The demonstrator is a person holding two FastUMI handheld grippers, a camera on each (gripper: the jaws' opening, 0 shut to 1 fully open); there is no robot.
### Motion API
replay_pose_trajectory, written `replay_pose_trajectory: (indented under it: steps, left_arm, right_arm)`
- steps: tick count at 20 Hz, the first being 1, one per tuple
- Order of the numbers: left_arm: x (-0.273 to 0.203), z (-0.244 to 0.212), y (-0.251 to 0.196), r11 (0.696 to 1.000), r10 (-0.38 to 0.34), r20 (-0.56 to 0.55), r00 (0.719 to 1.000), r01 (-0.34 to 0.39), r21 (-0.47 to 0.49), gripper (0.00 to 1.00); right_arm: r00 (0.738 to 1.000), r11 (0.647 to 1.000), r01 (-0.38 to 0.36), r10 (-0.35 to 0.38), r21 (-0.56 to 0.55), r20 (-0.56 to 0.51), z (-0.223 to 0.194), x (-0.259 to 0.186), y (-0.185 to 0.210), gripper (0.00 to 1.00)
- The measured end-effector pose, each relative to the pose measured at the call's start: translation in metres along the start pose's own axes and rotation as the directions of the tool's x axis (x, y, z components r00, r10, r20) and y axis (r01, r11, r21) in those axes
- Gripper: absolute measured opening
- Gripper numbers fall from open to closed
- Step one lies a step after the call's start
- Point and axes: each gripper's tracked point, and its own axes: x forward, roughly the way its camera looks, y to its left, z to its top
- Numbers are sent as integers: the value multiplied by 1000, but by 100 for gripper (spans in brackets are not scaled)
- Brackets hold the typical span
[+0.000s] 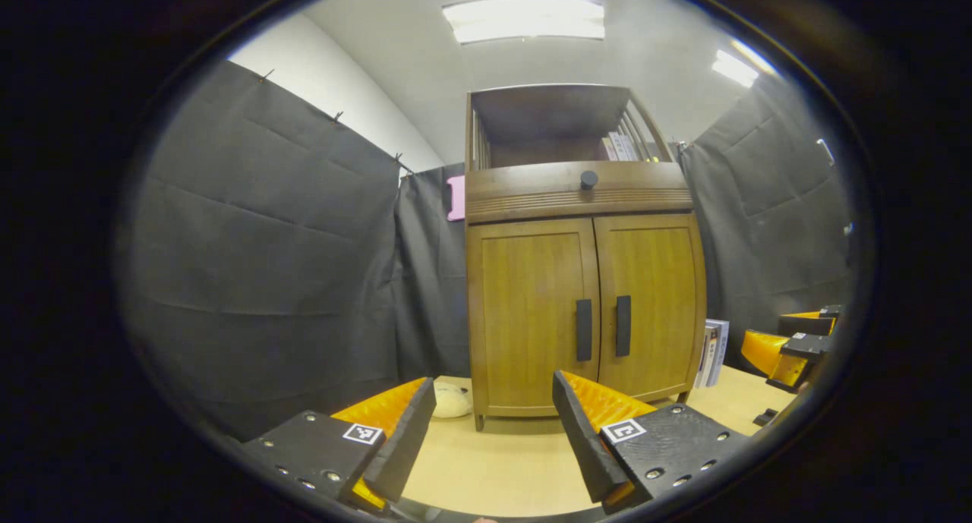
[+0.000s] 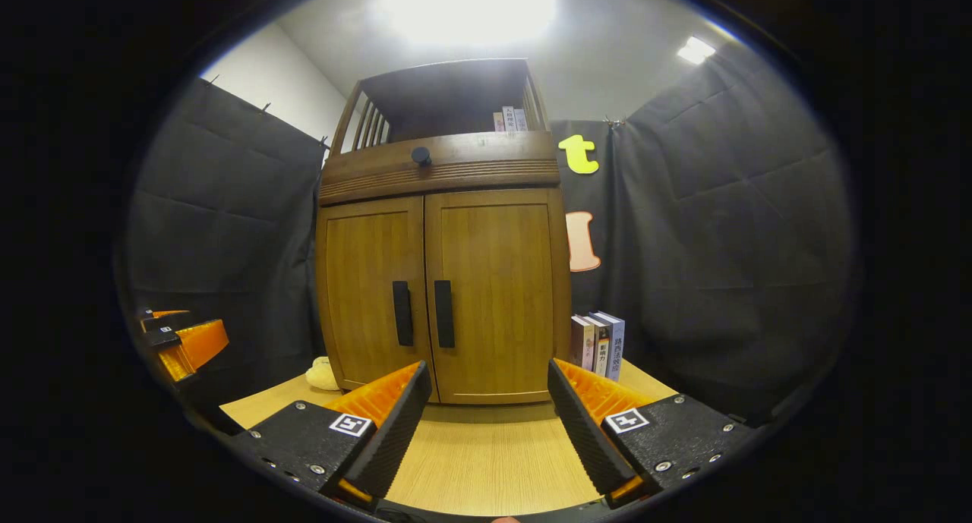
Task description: Open the right door of the double-door shoe cabinet with the right hand, and open the left door with the left hand.
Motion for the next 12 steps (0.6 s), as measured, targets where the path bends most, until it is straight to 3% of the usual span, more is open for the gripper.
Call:
replay_pose_trajectory:
  steps: [12]
  left_arm:
    - [6, 8, -13, 1000, -12, 16, 1000, 12, 19, 94]
  right_arm:
    - [1000, 999, -19, 18, 40, 20, 17, 27, 4, 95]
